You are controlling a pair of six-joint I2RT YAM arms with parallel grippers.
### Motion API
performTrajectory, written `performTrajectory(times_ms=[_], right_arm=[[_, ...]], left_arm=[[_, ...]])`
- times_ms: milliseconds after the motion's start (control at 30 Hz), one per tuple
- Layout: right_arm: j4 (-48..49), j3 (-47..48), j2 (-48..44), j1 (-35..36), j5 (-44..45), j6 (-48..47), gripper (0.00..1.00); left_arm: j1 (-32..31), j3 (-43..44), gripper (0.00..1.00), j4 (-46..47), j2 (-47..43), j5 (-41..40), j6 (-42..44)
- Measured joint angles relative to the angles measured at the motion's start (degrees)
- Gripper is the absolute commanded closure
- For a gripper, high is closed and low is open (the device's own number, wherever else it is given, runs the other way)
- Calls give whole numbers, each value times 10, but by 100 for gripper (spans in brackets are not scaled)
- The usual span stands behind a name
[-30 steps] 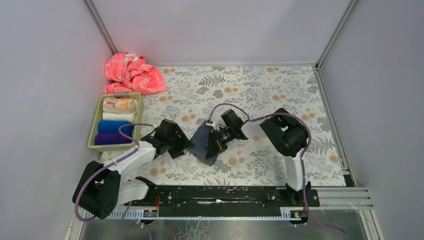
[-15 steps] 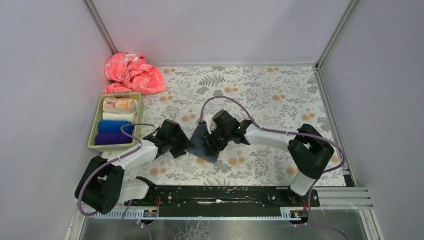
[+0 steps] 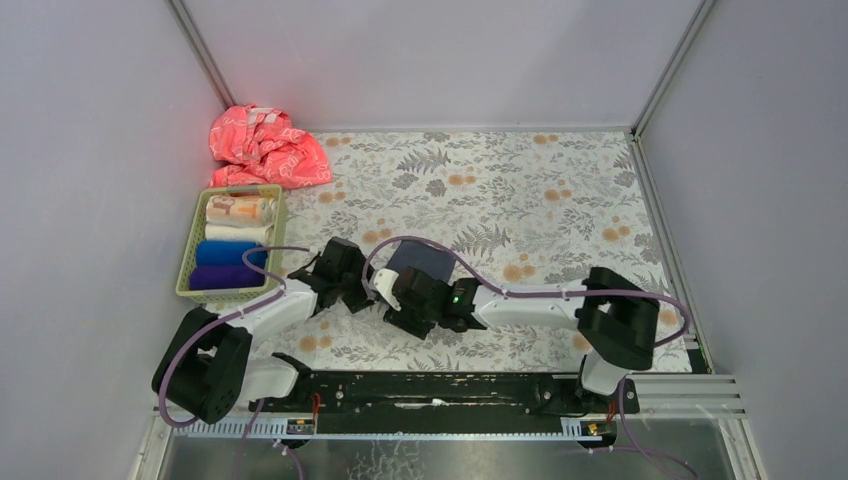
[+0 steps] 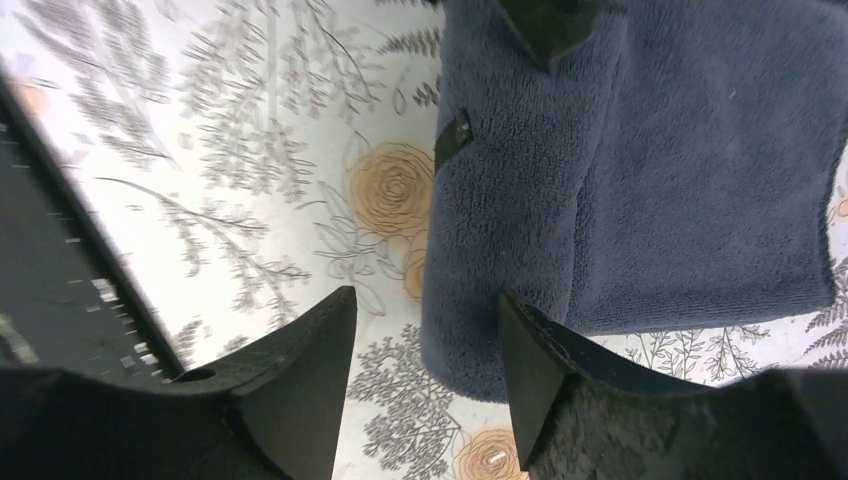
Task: Roll the towels
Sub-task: Roll the towel at the center of the board.
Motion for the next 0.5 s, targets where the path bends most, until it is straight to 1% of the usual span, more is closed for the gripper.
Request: performTrajectory(times_ms=[167,267,367,500], right_arm=[[15,-2,62,0,44,-24,40],[26,-1,71,1,64,-39,41],[26,5,82,1,75,-52,49],[16,26,97,-10,74,-66,68]], left_arm=[[0,-1,45,3,0,0,0],[0,-1,43,3,0,0,-1],[0,-1,40,5,0,0,-1],[2,-1,32,5,-8,-2,-1]])
